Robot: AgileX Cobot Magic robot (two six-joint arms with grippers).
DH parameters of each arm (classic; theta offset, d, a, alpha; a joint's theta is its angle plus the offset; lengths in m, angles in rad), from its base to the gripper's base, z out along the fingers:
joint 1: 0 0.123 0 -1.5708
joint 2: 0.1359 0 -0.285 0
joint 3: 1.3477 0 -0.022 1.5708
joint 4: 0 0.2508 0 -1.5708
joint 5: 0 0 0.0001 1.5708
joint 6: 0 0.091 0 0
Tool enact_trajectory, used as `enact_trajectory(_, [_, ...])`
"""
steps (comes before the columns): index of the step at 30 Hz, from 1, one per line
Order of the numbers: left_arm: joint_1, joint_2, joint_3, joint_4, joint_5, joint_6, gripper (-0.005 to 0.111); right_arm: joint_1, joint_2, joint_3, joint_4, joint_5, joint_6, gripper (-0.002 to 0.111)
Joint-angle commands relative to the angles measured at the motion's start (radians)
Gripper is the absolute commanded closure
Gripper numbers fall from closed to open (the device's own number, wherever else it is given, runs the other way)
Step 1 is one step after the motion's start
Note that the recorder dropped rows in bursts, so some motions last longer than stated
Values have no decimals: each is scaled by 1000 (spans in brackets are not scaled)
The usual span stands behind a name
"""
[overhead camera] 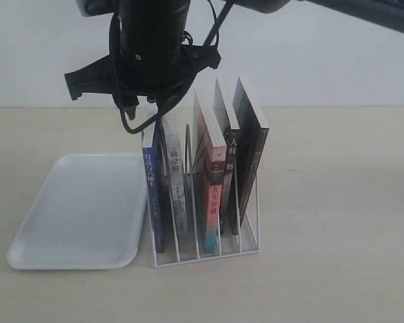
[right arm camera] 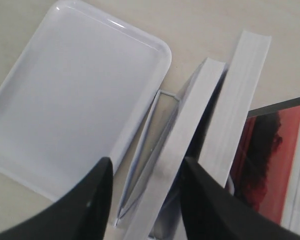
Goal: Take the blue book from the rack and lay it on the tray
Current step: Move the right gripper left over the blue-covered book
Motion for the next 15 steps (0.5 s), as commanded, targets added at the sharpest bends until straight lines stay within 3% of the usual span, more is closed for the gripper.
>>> enact_trajectory(1, [-5, -2, 4, 1, -3, -8, 103, 0, -5, -4, -13, 6, 7, 67])
enact_trajectory(15, [-5, -2, 4, 1, -3, -8, 103, 0, 14, -4, -13, 8, 34, 67])
